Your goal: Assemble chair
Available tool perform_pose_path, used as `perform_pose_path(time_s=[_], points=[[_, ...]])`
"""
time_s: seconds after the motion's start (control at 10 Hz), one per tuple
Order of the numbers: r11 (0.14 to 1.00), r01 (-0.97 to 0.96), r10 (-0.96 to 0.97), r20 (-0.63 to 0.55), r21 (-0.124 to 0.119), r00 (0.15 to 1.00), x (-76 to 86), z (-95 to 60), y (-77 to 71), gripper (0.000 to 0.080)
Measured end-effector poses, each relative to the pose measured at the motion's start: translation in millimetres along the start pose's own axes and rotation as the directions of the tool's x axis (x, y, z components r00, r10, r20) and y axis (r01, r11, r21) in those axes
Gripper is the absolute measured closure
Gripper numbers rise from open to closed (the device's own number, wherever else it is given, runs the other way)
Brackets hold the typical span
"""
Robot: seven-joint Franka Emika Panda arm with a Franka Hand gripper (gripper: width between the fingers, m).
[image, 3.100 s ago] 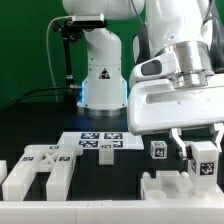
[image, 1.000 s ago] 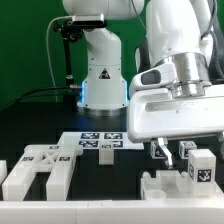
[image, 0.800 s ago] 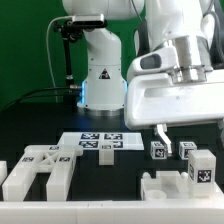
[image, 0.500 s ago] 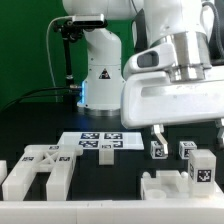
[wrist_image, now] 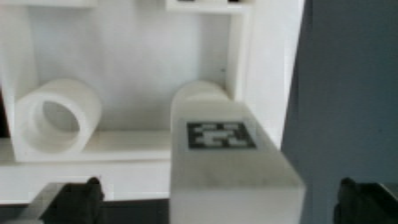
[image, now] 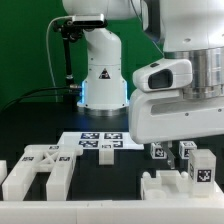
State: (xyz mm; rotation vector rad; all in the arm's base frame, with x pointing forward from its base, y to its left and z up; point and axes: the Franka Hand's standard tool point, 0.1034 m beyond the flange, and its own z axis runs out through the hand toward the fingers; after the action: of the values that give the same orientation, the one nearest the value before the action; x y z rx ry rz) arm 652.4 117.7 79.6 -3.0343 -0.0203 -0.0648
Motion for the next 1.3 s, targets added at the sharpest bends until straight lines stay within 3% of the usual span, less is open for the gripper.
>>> perform_pose_path(time_s=[0.2,0.4,0.6,0.7,0.9,1.0,1.1,1.3], points=[[1.000,-0.021,0.021,-0.003,0.000,1.000,-0.3,0.8,0.0,0.0172],[0.986,-0.166,0.166,-0.003,0.001,0.986,-0.4,1.0,-0.2,0.0517],[0.956,-0.293,0.293,-0.003,0.001,0.956,-0.3,1.0,0.6,0.0514],[0.900,-0.436,0.436,-0.004,0.002,0.900,-0.2,1.3,1.3,0.0514],[0.705,-0.709,0.709,-0.016,0.004,0.705,0.4,1.6,2.0,0.0514],[0.549,-0.836,0.836,-0.011,0.012,0.548,0.1,2.0,3.0,0.0514],[0.330,-0.943,0.944,0.003,0.037,0.330,-1.5,2.1,4.4,0.0514],[0.321,-0.946,0.947,0.003,0.038,0.321,-2.2,2.4,4.1,0.0514]])
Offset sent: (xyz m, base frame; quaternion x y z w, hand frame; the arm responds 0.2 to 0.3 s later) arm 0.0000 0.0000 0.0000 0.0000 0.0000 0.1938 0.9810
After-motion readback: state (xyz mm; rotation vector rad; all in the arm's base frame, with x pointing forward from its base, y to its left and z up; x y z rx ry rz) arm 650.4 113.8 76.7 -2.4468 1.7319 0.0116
